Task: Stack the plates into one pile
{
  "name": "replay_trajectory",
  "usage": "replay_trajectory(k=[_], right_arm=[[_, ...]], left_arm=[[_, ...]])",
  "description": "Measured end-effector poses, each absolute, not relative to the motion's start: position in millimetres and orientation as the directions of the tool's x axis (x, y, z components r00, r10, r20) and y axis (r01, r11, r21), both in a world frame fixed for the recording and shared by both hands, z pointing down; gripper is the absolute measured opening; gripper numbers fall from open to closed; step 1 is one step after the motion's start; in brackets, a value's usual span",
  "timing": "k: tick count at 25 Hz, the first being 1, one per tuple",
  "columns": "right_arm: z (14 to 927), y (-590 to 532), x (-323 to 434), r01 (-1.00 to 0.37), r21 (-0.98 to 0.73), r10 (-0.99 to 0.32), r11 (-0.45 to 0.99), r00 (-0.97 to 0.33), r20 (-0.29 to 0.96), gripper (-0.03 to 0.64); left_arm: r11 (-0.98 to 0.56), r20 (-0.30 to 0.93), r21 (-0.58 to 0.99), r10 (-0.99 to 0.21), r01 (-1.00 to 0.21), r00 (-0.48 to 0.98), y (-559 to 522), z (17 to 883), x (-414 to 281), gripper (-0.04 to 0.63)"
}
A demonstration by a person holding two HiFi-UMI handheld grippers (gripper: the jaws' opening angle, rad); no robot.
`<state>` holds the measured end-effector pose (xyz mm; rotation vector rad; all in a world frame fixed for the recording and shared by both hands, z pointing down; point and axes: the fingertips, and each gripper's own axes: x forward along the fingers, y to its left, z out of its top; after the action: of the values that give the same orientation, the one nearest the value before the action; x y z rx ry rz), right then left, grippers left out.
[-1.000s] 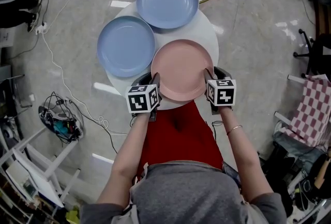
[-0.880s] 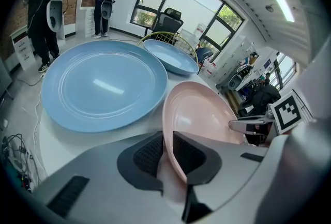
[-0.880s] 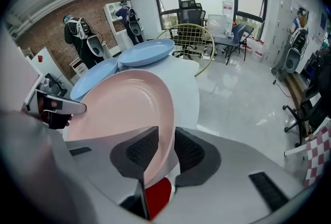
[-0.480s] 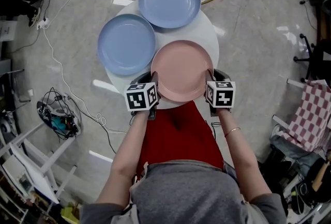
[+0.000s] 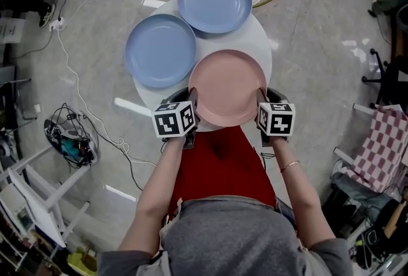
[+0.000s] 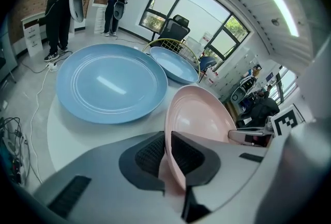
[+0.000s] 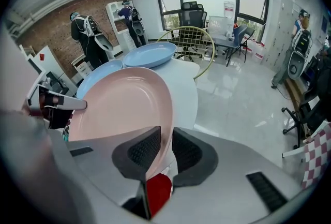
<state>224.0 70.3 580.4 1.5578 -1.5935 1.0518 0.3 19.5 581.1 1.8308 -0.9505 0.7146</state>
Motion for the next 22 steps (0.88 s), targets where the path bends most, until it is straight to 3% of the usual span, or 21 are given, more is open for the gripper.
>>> replay_trajectory(k=[11, 22], right_arm=[[545, 40, 194, -0.991, -0.133, -0.518, 0.026, -0.127, 0.846, 0.075], [542, -18, 124, -0.978, -0.166, -0.527, 0.128, -0.209, 0.824, 0.072]], left_arm=[[-0.271, 0.749, 0.434, -0.422, -0.859, 0.511, 1, 542, -33, 0.049], [-0.151, 0.736, 0.424, -0.517, -0.893, 0.437, -27, 530, -108, 0.048]])
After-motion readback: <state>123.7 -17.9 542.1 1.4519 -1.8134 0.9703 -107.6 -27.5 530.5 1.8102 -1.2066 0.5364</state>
